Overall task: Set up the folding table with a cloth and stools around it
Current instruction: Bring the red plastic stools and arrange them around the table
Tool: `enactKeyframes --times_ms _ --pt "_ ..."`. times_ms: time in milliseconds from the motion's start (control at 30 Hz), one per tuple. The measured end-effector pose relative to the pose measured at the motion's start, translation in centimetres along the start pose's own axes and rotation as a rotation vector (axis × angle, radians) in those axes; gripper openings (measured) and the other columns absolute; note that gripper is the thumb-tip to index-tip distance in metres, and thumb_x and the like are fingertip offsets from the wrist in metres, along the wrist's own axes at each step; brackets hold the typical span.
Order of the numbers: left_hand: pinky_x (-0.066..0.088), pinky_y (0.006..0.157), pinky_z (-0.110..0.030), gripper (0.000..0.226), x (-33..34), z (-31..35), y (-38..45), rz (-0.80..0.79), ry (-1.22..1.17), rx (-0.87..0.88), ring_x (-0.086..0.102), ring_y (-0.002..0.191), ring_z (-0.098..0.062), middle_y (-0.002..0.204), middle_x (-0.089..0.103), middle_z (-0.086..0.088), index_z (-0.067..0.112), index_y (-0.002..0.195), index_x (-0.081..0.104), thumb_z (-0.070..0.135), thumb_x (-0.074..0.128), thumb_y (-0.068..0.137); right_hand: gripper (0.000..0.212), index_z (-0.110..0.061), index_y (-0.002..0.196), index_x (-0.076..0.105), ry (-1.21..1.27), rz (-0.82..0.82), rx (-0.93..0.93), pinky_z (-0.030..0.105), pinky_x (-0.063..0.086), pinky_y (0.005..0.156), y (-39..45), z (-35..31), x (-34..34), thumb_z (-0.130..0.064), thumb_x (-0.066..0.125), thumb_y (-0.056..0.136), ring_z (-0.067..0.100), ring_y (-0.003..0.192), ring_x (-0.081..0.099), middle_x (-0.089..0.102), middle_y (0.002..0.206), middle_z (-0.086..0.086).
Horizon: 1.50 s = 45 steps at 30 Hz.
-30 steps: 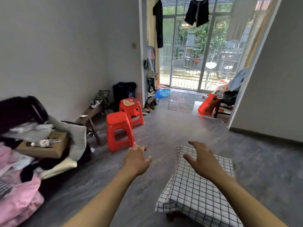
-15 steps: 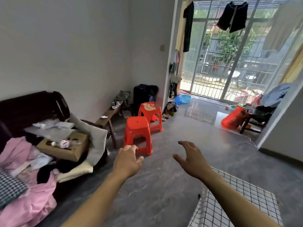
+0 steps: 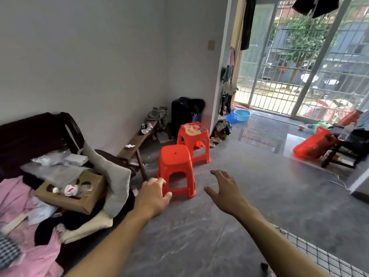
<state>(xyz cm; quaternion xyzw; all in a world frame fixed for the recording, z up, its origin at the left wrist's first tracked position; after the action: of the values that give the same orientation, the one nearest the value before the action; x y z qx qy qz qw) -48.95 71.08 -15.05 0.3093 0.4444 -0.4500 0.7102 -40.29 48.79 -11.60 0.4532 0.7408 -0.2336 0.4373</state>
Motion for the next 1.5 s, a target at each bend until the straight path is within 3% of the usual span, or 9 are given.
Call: enactKeyframes --times_ms 200,367,500,700,967,1267,1500 --pt "0.042 0.101 -0.042 0.053 -0.4 2.3 9.6 -0.010 0.194 0.026 0.044 0.124 -0.026 0.135 0.049 -0.001 0.023 0.128 0.051 0.055 0.053 0.086 0.069 -0.024 0.149 0.029 -0.168 -0.029 -0.048 0.047 0.031 0.114 10.1 2.1 -1.9 -0.053 0.054 0.092 0.026 0.144 0.023 0.027 0.157 0.003" --pt "0.041 0.102 -0.043 0.055 0.6 1.0 17.1 -0.061 0.188 -0.012 0.038 0.130 -0.025 0.142 0.042 0.000 0.025 0.133 0.046 0.057 0.048 0.089 0.070 -0.028 0.150 0.027 -0.240 -0.070 -0.033 0.049 0.024 0.116 17.7 3.0 -0.6 -0.057 0.051 0.091 0.028 0.147 0.014 0.020 0.160 0.003" --pt "0.043 0.100 -0.042 0.052 2.2 -1.0 23.9 -0.042 0.139 0.007 0.045 0.125 -0.024 0.136 0.049 0.000 0.025 0.130 0.050 0.056 0.049 0.089 0.069 -0.033 0.149 0.026 -0.289 -0.103 -0.013 0.054 0.021 0.116 24.5 3.3 1.6 -0.058 0.052 0.090 0.029 0.148 0.009 0.015 0.162 0.003" --pt "0.044 0.100 -0.041 0.051 4.2 -4.9 33.7 -0.101 0.089 0.014 0.045 0.124 -0.024 0.134 0.050 0.002 0.027 0.130 0.051 0.056 0.048 0.088 0.071 -0.034 0.148 0.026 -0.301 -0.157 0.045 0.053 0.028 0.113 34.6 2.6 4.3 -0.062 0.053 0.088 0.028 0.146 0.014 0.017 0.160 0.000" --pt "0.043 0.101 -0.041 0.054 6.7 -10.4 46.5 -0.233 0.098 -0.059 0.041 0.128 -0.023 0.138 0.045 0.003 0.028 0.134 0.047 0.057 0.048 0.089 0.064 -0.031 0.142 0.036 -0.292 -0.182 0.072 0.048 0.042 0.103 47.9 2.8 8.6 -0.060 0.054 0.088 0.027 0.134 0.037 0.038 0.150 -0.001" --pt "0.045 0.098 -0.041 0.047 11.3 -13.4 60.0 -0.306 0.130 -0.167 0.046 0.122 -0.023 0.132 0.049 0.002 0.026 0.127 0.051 0.054 0.050 0.089 0.068 -0.024 0.144 0.036 -0.176 -0.299 0.128 0.044 0.042 0.103 62.5 9.8 15.3 -0.053 0.056 0.086 0.028 0.131 0.040 0.042 0.146 0.001" --pt "0.045 0.097 -0.041 0.046 14.5 -14.6 69.1 -0.351 0.116 -0.225 0.048 0.120 -0.024 0.131 0.051 0.002 0.025 0.126 0.053 0.052 0.051 0.089 0.063 -0.027 0.141 0.036 -0.247 -0.395 0.131 0.044 0.038 0.102 71.3 13.2 19.1 -0.053 0.055 0.087 0.025 0.133 0.037 0.040 0.145 -0.003"
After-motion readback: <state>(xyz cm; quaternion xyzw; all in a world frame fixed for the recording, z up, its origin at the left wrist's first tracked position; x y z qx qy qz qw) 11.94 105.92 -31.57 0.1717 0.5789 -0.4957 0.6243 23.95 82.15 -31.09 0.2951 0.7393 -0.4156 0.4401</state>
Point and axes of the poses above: each hand's wrist, its own y-axis towards the middle knuckle, its own x-axis out of the palm, z = x × y, the point moved 6 cm from there along y, towards the middle knuckle
